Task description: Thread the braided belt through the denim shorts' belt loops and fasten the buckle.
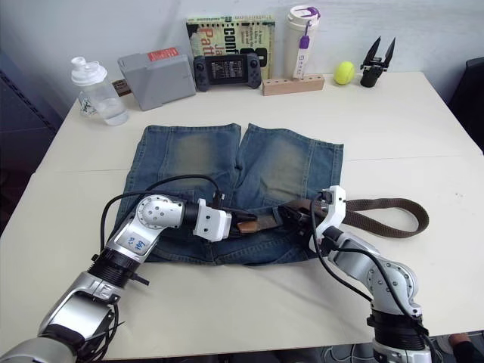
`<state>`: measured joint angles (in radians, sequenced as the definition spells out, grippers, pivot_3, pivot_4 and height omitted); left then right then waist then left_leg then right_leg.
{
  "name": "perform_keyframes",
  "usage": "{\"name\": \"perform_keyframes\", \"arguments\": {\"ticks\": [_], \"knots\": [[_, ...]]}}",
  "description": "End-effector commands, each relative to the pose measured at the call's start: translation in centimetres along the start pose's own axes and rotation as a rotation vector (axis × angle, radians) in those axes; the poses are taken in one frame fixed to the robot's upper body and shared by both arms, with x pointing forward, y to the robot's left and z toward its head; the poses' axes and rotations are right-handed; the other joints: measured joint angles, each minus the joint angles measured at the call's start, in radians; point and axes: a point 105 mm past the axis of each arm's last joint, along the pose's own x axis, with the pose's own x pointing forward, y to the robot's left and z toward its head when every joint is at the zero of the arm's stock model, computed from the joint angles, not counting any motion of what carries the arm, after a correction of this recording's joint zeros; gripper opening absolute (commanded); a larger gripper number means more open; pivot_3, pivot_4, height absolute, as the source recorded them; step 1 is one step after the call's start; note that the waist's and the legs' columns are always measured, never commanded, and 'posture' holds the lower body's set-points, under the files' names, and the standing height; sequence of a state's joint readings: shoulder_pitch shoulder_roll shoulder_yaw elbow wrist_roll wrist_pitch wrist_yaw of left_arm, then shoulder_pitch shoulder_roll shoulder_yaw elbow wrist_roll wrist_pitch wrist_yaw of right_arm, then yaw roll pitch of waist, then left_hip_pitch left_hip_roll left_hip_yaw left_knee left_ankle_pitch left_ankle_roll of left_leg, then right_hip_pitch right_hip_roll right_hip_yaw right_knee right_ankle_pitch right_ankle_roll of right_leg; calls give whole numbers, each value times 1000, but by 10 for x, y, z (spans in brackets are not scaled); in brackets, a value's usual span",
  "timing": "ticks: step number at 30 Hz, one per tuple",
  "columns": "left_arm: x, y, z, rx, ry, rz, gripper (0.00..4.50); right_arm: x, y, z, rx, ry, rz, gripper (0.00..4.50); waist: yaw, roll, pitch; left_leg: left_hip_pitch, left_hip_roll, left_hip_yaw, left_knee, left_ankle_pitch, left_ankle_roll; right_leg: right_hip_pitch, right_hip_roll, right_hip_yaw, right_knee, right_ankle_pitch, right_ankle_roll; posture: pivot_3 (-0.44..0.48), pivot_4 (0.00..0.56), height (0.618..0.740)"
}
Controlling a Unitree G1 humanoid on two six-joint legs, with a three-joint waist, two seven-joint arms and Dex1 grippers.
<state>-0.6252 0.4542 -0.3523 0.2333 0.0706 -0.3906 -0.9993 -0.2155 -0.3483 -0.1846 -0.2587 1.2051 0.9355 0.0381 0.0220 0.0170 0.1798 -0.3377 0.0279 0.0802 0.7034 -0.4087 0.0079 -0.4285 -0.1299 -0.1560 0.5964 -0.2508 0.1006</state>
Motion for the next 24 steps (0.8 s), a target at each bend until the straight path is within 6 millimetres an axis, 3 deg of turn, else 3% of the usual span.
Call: {"name": "perform_keyframes", "arguments": {"ticks": [1,10,11,13,18,20,24], "knots": [[-1,7,7,30,-2,-3,38,0,6,6,-6,-21,27,0,0,0,0,0,0,0,0,0,0,0,0,0,0,0,0,0,150,720],[-4,13,16,42,18,-99,38,-3,0,19,-1,-55,-6,0,0,0,0,0,0,0,0,0,0,0,0,0,0,0,0,0,150,720],[-5,13,17,46,19,-102,0,-4,0,21,-1,-65,-10,668,0,0,0,0,0,0,0,0,0,0,0,0,0,0,0,0,150,720],[-7,16,19,55,20,-101,0,-8,2,29,11,-96,1,1202,0,0,0,0,0,0,0,0,0,0,0,0,0,0,0,0,150,720],[-18,22,28,65,16,-68,0,-31,15,49,-48,-122,68,3689,2,0,0,-1,0,-1,1,0,0,0,0,0,0,0,0,0,150,720],[-25,24,32,57,8,-36,0,-45,23,50,-134,-78,107,4467,2,0,0,-2,0,-1,1,0,0,0,0,-1,0,0,0,0,150,720],[-39,25,38,32,-21,23,0,-71,54,34,-453,76,263,4467,3,0,0,-2,0,-2,1,0,0,0,0,-1,-1,0,0,0,150,720]]}}
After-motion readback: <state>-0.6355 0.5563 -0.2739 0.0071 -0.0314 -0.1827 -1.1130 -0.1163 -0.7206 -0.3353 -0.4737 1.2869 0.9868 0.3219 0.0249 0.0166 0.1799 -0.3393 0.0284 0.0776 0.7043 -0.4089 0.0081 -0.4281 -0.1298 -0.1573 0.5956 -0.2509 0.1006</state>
